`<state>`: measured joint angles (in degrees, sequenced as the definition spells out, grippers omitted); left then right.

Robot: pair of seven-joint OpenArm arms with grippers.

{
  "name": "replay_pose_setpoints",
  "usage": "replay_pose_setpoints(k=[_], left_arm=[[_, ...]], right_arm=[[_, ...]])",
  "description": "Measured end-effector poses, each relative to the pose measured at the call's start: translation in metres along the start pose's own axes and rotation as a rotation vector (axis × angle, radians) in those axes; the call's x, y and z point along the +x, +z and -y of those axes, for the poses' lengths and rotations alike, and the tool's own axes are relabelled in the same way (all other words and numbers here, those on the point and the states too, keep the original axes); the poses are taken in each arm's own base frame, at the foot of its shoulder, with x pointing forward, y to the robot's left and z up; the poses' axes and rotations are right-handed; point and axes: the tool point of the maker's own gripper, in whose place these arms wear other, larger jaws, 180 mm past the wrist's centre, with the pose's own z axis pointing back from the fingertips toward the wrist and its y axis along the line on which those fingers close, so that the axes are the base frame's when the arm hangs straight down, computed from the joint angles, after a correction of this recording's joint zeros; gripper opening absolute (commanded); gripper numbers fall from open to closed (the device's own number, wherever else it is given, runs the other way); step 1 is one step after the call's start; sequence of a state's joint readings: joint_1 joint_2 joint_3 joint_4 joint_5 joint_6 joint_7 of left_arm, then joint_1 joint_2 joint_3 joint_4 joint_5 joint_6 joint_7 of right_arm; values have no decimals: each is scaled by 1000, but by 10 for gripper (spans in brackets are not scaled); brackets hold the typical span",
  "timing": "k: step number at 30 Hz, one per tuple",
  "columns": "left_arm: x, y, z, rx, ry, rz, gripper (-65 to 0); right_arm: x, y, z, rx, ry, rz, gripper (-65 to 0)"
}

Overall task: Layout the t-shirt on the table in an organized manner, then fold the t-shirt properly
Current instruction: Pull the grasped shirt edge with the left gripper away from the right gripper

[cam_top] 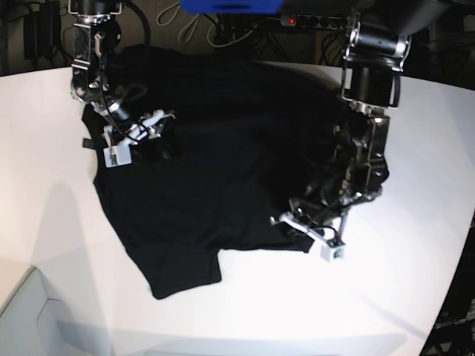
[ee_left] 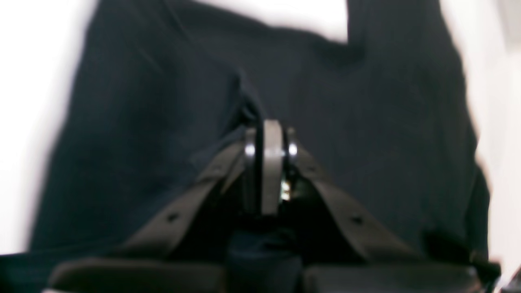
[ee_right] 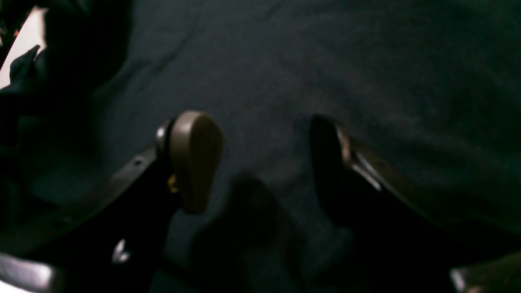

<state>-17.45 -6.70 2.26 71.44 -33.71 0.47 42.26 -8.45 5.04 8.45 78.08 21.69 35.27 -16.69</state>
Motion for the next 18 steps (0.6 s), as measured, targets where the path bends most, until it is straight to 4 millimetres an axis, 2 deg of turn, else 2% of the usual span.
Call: replay_pose_setpoints(k=[5, 8, 10, 18], left_arm=[[58, 17, -29, 50, -1, 104, -649], [85, 28, -45, 93, -39, 150, -649], [96, 28, -55, 112, -42, 149, -649], [163, 42, -127, 271, -5, 206, -644]], right_arm=[[0, 0, 0, 0, 0, 2, -273], [0, 0, 0, -1, 0, 2, -273], [0, 0, 0, 0, -1, 0, -273], [0, 0, 0, 0, -3, 1, -273]])
